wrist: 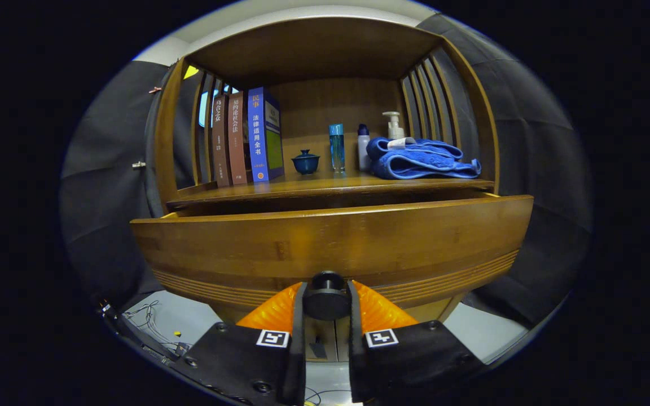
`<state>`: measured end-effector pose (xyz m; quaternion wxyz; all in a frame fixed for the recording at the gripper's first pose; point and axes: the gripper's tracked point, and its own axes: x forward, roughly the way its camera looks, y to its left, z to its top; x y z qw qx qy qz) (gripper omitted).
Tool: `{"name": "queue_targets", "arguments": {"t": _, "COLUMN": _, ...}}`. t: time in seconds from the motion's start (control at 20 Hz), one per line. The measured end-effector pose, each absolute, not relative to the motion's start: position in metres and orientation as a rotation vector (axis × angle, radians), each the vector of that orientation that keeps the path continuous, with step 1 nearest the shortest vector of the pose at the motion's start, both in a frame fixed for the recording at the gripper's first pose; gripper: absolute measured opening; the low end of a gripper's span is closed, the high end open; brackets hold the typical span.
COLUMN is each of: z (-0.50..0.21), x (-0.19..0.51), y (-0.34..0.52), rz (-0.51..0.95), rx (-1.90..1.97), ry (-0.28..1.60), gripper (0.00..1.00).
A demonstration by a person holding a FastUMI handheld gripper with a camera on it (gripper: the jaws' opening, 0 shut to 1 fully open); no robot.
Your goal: Pull open the drawer, take out the items inside it, and place them on the countertop above the cabinet.
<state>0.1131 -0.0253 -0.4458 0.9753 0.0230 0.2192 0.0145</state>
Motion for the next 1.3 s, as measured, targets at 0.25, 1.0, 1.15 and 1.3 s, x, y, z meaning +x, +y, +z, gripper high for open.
{"name": "queue_targets", "arguments": {"t": 0.25, "z": -0.437, "x": 0.076, "y": -0.027, "rz": 0.046, "rx": 0.069, "ry": 0.452, "gripper": 0.34}}
{"name": "queue_targets", "arguments": {"t": 1.0, "z": -0.433, "x": 0.013, "y": -0.03, "rz": 0.059, "rx": 0.045, "ry": 0.474, "gripper": 0.34}}
{"name": "queue_targets", "arguments": {"t": 1.15, "z": -0.432, "x": 0.007, "y": -0.032, "rz": 0.059, "rx": 0.052, "ry": 0.478, "gripper": 0.34}}
{"name": "queue_targets", "arguments": {"t": 1.3, "z": -0.432, "x": 0.003, "y": -0.031, "rz": 0.059, "rx": 0.045, "ry": 0.479, "gripper": 0.34}}
